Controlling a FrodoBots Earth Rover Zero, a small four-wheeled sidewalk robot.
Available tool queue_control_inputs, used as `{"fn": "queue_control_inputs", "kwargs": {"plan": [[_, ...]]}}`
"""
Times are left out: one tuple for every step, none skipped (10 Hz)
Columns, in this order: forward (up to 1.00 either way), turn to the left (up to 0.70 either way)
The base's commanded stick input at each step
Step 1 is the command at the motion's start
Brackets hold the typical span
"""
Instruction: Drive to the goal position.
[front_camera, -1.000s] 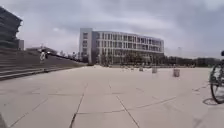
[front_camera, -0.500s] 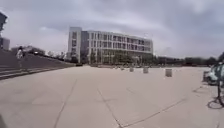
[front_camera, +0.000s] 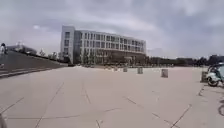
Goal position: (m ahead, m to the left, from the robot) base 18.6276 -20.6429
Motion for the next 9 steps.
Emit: {"fn": "queue_control_inputs", "kwargs": {"plan": [[1.0,-0.18],[1.0,-0.33],[1.0,-0.38],[1.0,-0.39],[1.0,-0.4],[1.0,-0.4],[1.0,-0.4],[1.0,-0.4],[1.0,-0.4]]}}
